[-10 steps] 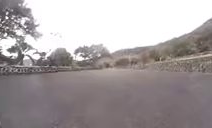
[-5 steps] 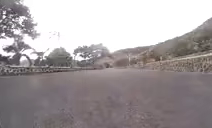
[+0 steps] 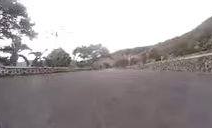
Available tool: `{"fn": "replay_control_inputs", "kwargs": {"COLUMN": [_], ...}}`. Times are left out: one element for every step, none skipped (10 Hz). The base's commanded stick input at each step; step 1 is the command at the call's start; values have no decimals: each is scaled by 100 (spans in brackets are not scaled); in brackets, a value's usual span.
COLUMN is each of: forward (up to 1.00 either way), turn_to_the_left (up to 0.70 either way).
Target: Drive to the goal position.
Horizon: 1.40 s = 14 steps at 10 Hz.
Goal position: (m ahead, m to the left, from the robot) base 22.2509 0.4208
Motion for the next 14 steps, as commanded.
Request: {"fn": "replay_control_inputs", "kwargs": {"forward": [70, 70, 70, 70, 70, 70, 70, 70, 70, 70, 70, 70, 70, 70], "turn_to_the_left": [1, 0, 0, 0, 0, 0, 0, 0, 0, 0, 0, 0, 0, 0]}}
